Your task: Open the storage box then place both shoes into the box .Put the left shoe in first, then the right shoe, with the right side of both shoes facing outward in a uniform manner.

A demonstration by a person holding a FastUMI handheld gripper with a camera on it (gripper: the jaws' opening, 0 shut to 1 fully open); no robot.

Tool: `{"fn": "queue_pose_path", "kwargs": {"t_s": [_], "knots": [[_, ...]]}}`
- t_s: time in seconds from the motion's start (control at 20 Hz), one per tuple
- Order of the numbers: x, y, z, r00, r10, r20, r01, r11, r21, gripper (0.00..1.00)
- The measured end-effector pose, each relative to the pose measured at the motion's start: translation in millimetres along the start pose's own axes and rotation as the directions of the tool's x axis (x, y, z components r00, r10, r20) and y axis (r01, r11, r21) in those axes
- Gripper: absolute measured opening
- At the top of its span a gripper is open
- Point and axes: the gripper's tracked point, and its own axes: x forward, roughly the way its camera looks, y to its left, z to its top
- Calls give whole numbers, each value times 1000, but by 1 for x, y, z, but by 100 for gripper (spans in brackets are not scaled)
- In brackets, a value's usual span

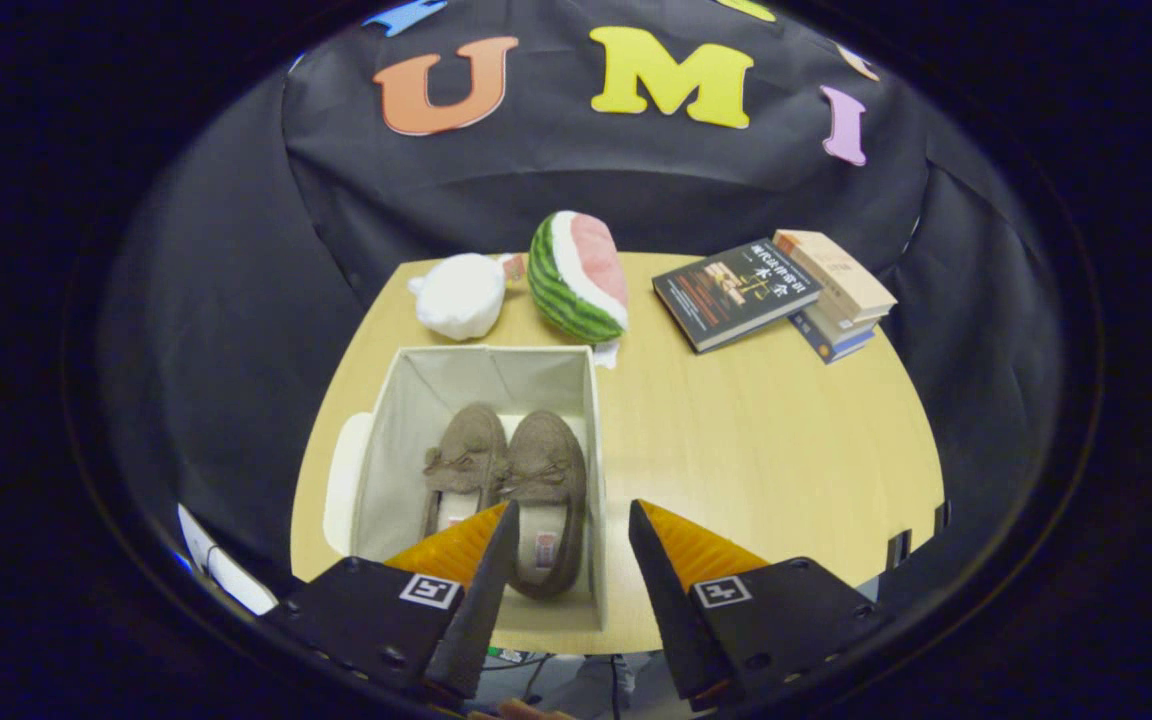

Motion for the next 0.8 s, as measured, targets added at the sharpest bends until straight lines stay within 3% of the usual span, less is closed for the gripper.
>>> {"fn": "queue_pose_path", "kwargs": {"t_s": [0.3, 0.55, 0.8], "knots": [[-77, -55, 37, 973, 2, 230, 4, 1000, -25, 84], [-126, -115, 70, 891, 56, 450, -30, 997, -64, 95], [-151, -208, 82, 838, 24, 545, 2, 999, -48, 96]]}}
